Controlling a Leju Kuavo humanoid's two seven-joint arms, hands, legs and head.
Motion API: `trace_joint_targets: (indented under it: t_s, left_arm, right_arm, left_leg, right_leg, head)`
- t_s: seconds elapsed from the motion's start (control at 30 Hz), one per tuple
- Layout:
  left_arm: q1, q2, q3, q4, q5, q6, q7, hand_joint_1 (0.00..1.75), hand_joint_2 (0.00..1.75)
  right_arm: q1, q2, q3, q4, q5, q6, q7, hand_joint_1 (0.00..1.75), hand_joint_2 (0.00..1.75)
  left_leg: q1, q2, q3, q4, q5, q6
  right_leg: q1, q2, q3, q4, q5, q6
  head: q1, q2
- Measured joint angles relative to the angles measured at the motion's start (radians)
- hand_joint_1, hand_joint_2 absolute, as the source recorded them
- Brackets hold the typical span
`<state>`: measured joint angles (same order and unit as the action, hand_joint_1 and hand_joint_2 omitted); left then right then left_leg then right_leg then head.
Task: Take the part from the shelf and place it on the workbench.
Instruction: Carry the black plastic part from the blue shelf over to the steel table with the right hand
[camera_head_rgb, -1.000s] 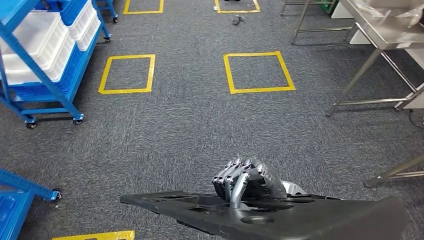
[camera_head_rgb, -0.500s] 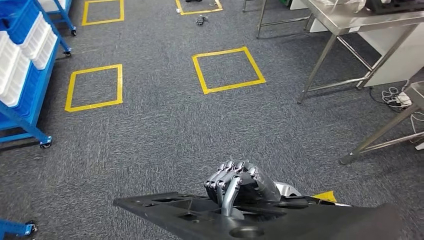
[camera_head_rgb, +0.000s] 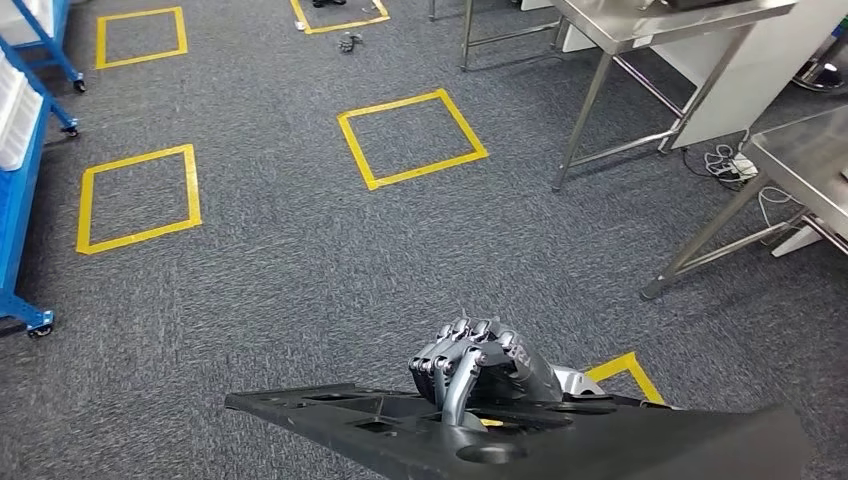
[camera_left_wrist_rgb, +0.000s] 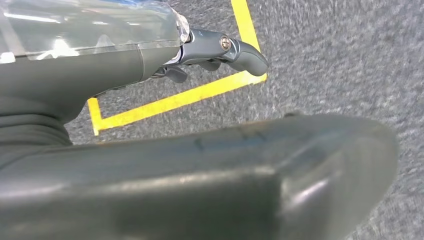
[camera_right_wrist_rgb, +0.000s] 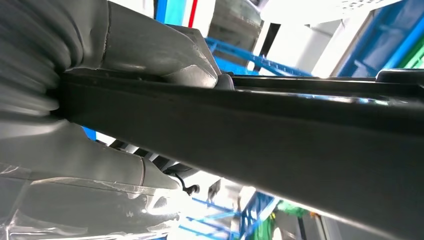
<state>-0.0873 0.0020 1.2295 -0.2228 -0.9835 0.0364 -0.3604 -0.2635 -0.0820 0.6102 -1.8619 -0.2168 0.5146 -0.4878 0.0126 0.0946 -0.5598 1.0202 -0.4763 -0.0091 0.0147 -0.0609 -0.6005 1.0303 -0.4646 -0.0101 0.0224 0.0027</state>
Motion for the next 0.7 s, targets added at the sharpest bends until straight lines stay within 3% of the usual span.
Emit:
trace_joint_targets:
  t_s: [0.07, 0.13, 0.2, 0.27, 0.3, 0.33, 0.4, 0.47, 0.53, 0.57, 0.63, 0.7]
  left_arm:
    - [-0.002, -0.003, 0.0, 0.0, -0.003, -0.003, 0.003, 0.0, 0.0]
    - [-0.003, -0.007, 0.0, 0.0, -0.005, -0.007, 0.005, 0.0, 0.0]
    - [0.0, -0.011, 0.0, 0.0, -0.005, -0.01, 0.009, 0.0, 0.0]
    - [0.006, -0.015, 0.001, 0.0, 0.0, -0.007, 0.014, 0.0, 0.0]
    - [0.007, -0.017, 0.002, 0.0, 0.004, -0.005, 0.016, 0.0, 0.0]
    - [0.008, -0.019, 0.003, 0.0, 0.008, -0.001, 0.017, 0.0, 0.0]
    - [0.007, -0.024, 0.008, 0.0, 0.013, 0.005, 0.018, 0.0, 0.0]
    - [0.007, -0.029, 0.013, 0.0, 0.015, 0.01, 0.02, 0.0, 0.0]
    - [0.006, -0.033, 0.016, 0.0, 0.015, 0.014, 0.021, 0.0, 0.0]
    - [0.004, -0.035, 0.017, 0.0, 0.015, 0.016, 0.021, 0.0, 0.0]
    - [0.001, -0.039, 0.017, 0.0, 0.017, 0.013, 0.019, 0.0, 0.0]
    - [0.002, -0.04, 0.018, 0.0, 0.017, 0.008, 0.017, 0.0, 0.0]
  right_arm:
    - [0.0, 0.002, -0.002, -0.008, 0.002, -0.002, 0.009, 1.75, 1.75]
    - [-0.004, 0.002, -0.006, -0.012, -0.003, -0.001, 0.015, 1.75, 1.75]
    - [-0.007, 0.002, -0.009, -0.01, -0.01, 0.005, 0.014, 1.75, 1.75]
    - [-0.006, 0.001, -0.009, -0.003, -0.013, 0.015, 0.01, 1.75, 1.75]
    - [-0.005, 0.0, -0.009, 0.003, -0.014, 0.02, 0.008, 1.75, 1.75]
    - [-0.005, 0.0, -0.009, 0.009, -0.015, 0.024, 0.005, 1.75, 1.75]
    - [-0.008, 0.0, -0.009, 0.02, -0.016, 0.03, 0.0, 1.75, 1.75]
    - [-0.013, 0.0, -0.009, 0.032, -0.018, 0.036, -0.001, 1.75, 1.75]
    - [-0.017, 0.0, -0.009, 0.042, -0.02, 0.038, -0.001, 1.75, 1.75]
    - [-0.019, 0.0, -0.009, 0.045, -0.021, 0.038, 0.0, 1.75, 1.75]
    - [-0.025, 0.0, -0.011, 0.05, -0.022, 0.036, 0.002, 1.75, 1.75]
    - [-0.031, -0.001, -0.013, 0.055, -0.022, 0.034, 0.001, 1.75, 1.75]
  left_leg:
    - [0.001, 0.006, 0.008, -0.001, -0.006, -0.012]
    - [0.002, -0.032, -0.007, 0.047, -0.04, -0.018]
    - [0.005, -0.075, -0.067, 0.171, -0.1, -0.02]
    - [0.005, -0.086, -0.125, 0.271, -0.125, -0.021]
    - [0.005, -0.087, -0.131, 0.27, -0.107, -0.021]
    - [0.005, -0.09, -0.118, 0.229, -0.072, -0.02]
    - [0.007, -0.118, -0.065, 0.094, -0.001, -0.017]
    - [0.008, -0.145, -0.033, 0.017, 0.02, -0.013]
    - [0.006, -0.141, -0.029, 0.01, 0.018, -0.005]
    - [0.006, -0.133, -0.028, 0.006, 0.021, 0.001]
    - [0.007, -0.115, -0.025, -0.003, 0.026, 0.014]
    - [0.006, -0.094, -0.023, -0.007, 0.025, 0.022]
  right_leg:
    - [-0.003, 0.024, 0.007, -0.012, 0.006, -0.01]
    - [-0.011, 0.045, 0.019, -0.027, 0.014, -0.02]
    - [-0.013, 0.066, 0.022, -0.029, 0.015, -0.026]
    - [-0.011, 0.093, 0.022, -0.027, 0.013, -0.028]
    - [-0.011, 0.107, 0.023, -0.025, 0.012, -0.028]
    - [-0.011, 0.121, 0.024, -0.022, 0.01, -0.026]
    - [-0.012, 0.144, 0.024, -0.011, 0.002, -0.019]
    - [-0.013, 0.164, 0.016, -0.001, -0.003, -0.01]
    - [-0.016, 0.18, 0.01, -0.001, -0.001, 0.002]
    - [-0.017, 0.174, 0.008, 0.0, -0.002, 0.007]
    - [-0.016, 0.129, -0.012, 0.041, -0.029, 0.016]
    - [-0.018, 0.08, -0.069, 0.155, -0.087, 0.023]
  head:
    - [0.0, 0.0]
    - [-0.003, 0.0]
    - [-0.006, 0.0]
    - [-0.006, 0.0]
    - [-0.006, 0.0]
    - [-0.006, 0.0]
    - [-0.006, 0.0]
    - [-0.007, 0.0]
    - [-0.007, 0.0]
    - [-0.007, 0.0]
    - [-0.003, 0.0]
    - [0.002, 0.0]
